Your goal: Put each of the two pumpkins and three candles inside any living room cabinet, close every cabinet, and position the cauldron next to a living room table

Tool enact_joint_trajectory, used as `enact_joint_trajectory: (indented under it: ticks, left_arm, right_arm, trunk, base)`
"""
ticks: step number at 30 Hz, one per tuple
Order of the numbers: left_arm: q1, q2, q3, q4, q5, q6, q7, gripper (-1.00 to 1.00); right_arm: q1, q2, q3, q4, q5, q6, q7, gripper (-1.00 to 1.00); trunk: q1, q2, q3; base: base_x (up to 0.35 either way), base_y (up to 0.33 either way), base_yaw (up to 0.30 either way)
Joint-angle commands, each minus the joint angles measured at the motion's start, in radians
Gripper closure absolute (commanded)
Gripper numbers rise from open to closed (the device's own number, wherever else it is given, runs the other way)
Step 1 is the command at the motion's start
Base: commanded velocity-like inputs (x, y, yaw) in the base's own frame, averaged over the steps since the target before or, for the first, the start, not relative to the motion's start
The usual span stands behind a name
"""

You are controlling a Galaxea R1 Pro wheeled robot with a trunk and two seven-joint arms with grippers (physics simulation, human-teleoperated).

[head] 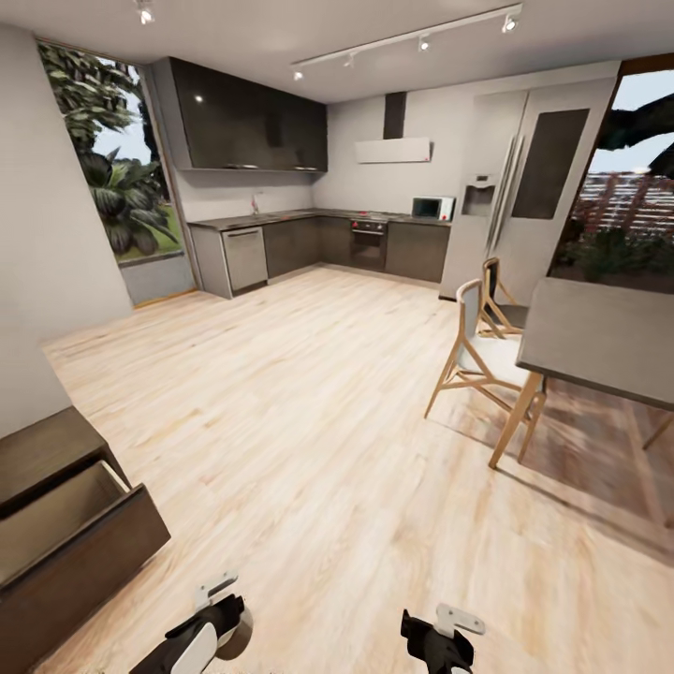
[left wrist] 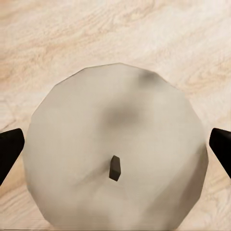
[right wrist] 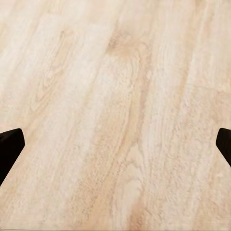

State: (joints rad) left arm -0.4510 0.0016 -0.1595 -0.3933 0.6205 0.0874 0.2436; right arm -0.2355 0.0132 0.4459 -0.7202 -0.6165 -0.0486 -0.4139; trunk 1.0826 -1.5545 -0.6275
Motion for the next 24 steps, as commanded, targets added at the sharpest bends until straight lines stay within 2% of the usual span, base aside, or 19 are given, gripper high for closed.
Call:
enact_joint_trajectory:
  ticks: [1,6,14,20,24]
  left_arm:
    - [0.000,0.001,-0.005,-0.002,0.001,0.005,0.008,1.00]
    - [0.000,0.000,-0.005,-0.002,0.002,0.005,0.009,1.00]
    - [0.000,0.001,-0.003,-0.002,0.003,0.004,0.006,1.00]
    - [0.000,0.001,-0.003,-0.002,0.001,0.004,0.006,1.00]
    - [0.000,0.001,-0.003,-0.002,0.001,0.005,0.006,1.00]
  right_arm:
    - [-0.001,-0.001,0.005,-0.001,-0.010,-0.005,-0.006,-1.00]
    - [-0.001,-0.001,0.005,-0.001,-0.011,-0.005,-0.006,-1.00]
    - [-0.001,0.000,0.005,-0.002,-0.008,-0.004,-0.006,-1.00]
    - [-0.001,0.000,0.005,-0.001,0.044,-0.004,-0.008,-1.00]
    - [-0.001,0.000,0.005,-0.001,0.050,-0.004,-0.008,-1.00]
  trunk:
    - [-0.004,0.007,0.002]
    - [-0.023,0.042,0.018]
    - [-0.023,0.042,0.018]
    - [-0.023,0.042,0.018]
    - [-0.023,0.042,0.018]
  base:
    - [0.000,0.000,0.290]
    - [0.000,0.000,0.290]
    - [0.002,0.000,0.289]
    - [0.092,-0.016,0.289]
    - [0.113,-0.080,0.289]
